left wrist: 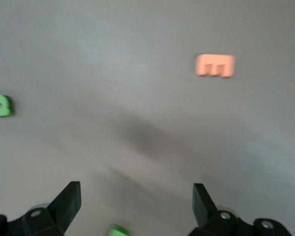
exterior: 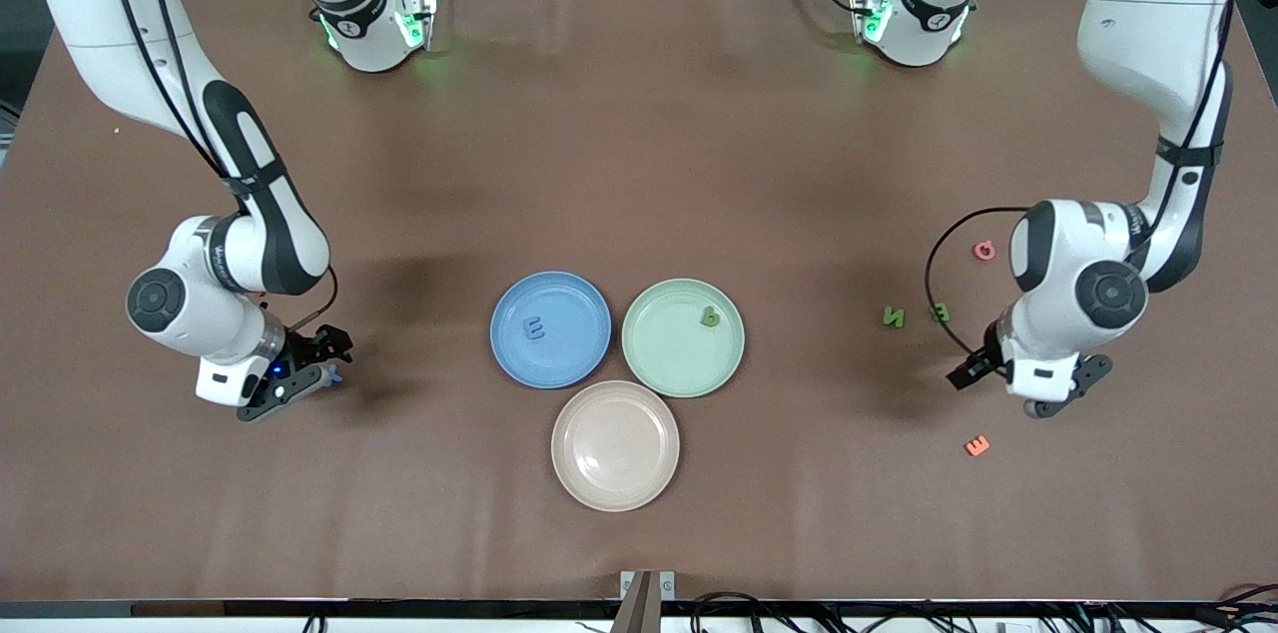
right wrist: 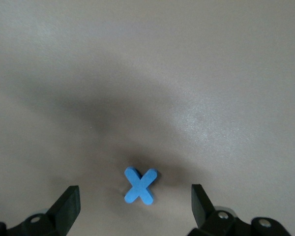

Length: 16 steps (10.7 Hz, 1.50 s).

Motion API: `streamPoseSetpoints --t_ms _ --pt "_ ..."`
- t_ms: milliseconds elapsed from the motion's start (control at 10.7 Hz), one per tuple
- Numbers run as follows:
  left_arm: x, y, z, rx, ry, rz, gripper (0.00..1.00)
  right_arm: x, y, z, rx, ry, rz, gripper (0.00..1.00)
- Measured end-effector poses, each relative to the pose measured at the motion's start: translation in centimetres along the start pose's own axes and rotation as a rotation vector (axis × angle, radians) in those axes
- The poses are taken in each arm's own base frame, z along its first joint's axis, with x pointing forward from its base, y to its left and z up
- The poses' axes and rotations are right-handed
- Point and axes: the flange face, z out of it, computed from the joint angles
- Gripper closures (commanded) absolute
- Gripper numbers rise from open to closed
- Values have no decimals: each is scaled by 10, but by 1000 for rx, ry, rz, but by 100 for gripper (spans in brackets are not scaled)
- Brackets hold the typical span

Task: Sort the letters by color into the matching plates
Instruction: 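Grasp the blue x with the right gripper while the left gripper reaches green letter, then drop the x in the blue plate while the left gripper grasps green letter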

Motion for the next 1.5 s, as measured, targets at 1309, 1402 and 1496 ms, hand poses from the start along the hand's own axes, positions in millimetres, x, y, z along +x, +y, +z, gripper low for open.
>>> streamPoseSetpoints --t_ms 1309,1402,1496 --pt "56 -113 57 10 -31 -121 0 -3 -1 19 -19 19 -70 73" --pt "61 -115 60 16 -24 -116 0 -3 -1 19 -19 20 -70 73" --pt "64 -117 61 26 -15 -106 0 -3 -1 19 -19 20 -69 75"
